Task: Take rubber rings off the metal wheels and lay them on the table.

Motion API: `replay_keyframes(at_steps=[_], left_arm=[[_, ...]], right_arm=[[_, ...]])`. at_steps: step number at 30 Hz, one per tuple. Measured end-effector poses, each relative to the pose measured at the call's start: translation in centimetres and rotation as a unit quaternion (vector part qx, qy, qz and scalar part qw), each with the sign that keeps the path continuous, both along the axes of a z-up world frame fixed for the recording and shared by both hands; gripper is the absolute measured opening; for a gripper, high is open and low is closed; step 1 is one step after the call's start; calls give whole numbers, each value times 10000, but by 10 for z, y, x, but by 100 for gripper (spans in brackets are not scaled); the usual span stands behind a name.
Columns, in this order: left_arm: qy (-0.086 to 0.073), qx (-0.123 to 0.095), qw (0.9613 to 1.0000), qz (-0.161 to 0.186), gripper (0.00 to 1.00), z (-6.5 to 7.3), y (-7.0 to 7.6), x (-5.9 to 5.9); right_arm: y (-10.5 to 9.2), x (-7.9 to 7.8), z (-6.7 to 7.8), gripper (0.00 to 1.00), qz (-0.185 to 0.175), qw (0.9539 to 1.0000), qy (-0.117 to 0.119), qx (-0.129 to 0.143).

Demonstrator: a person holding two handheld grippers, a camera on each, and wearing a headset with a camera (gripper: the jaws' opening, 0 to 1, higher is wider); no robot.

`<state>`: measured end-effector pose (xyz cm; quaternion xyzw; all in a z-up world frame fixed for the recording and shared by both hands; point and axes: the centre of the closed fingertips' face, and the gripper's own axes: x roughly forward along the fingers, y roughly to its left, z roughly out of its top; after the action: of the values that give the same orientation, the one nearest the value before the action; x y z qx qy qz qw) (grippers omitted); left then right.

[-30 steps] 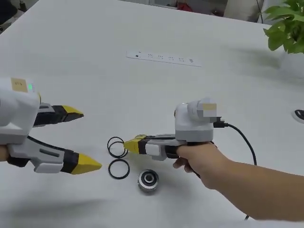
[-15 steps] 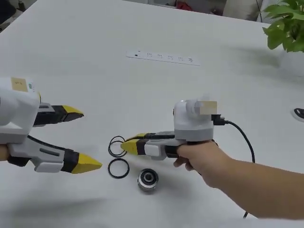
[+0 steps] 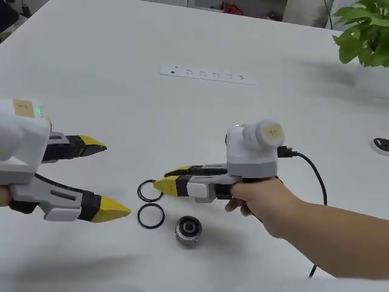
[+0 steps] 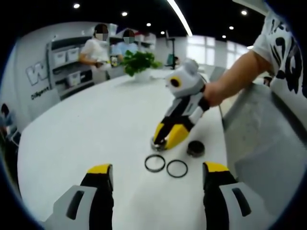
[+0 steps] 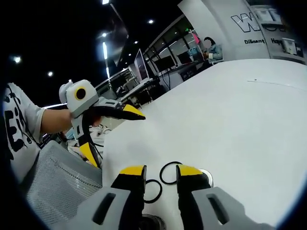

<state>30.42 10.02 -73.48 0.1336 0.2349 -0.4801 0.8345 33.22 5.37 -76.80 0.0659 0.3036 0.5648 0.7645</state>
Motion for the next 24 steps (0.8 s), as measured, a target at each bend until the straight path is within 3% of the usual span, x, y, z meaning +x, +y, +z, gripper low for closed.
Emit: replay_keyframes(at_steps=[24], left_arm=[[-97,-49,9999,-64,78,13,-4,1]], right_arm=[[-20,4,42,38,22,9981,-608,129]])
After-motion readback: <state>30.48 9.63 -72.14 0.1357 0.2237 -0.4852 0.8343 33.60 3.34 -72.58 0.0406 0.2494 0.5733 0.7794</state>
